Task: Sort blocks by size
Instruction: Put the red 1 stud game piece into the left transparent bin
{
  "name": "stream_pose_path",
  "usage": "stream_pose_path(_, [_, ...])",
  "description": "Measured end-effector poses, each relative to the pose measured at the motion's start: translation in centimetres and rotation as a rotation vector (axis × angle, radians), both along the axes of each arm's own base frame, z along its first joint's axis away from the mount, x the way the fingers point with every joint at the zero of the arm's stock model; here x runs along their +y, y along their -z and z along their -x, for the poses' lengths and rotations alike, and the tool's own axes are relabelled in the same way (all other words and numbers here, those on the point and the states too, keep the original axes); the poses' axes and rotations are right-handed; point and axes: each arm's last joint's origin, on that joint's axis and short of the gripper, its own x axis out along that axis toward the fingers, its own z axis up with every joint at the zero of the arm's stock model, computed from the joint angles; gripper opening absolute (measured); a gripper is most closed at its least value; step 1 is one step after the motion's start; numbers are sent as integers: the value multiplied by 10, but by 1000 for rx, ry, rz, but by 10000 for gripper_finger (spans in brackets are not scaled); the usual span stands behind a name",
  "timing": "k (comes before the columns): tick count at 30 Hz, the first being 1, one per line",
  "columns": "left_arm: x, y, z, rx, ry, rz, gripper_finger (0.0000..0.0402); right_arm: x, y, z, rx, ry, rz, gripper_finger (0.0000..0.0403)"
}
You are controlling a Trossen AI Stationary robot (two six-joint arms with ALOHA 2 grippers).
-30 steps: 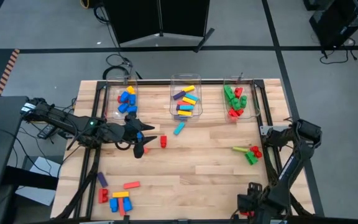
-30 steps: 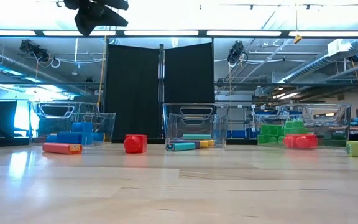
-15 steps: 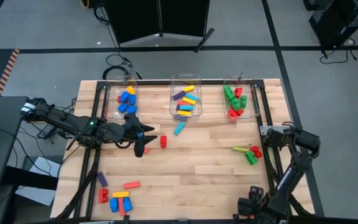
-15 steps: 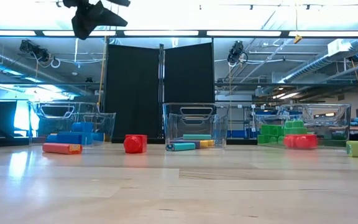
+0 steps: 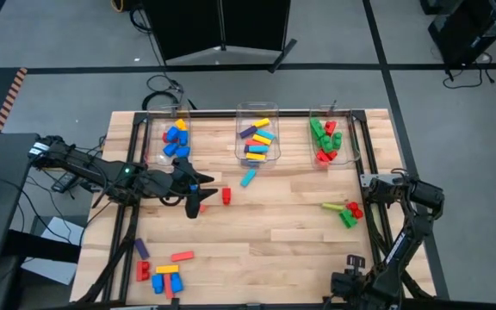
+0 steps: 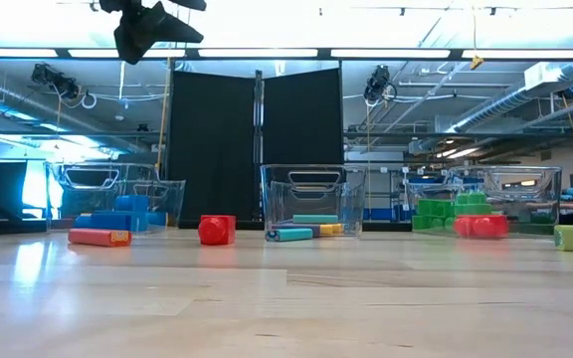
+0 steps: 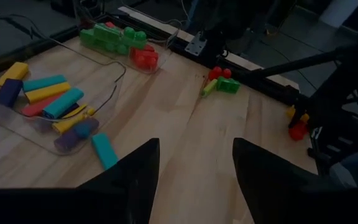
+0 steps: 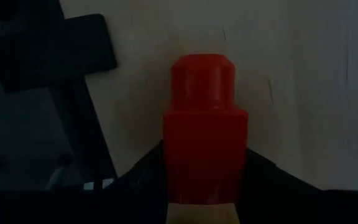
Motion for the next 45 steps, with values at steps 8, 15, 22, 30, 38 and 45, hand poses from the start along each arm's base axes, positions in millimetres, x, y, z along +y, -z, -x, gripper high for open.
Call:
stream_pose_path(8, [0,0,0,5,2,-32,212,-21,-26,-4,-143,141,94,137])
stream_pose_path(15, [0,0,0,34,52,-175,212,-54,-60,-25,-313,262,167,137])
stream_pose_path(22, [1,-4,0,27,84,-309,212,-102,-90,-72,-469,379,187,137])
stream_pose_path(30, [0,-13,-3,-46,105,-395,212,-156,-133,-127,-764,351,156,137])
stream_pose_path(38, [-1,-24,-5,-164,87,-357,212,-193,-173,-167,-1095,236,219,137])
stream_pose_path(45, [-5,-39,-9,-354,128,-238,212,-226,-190,-186,-1239,123,205,137])
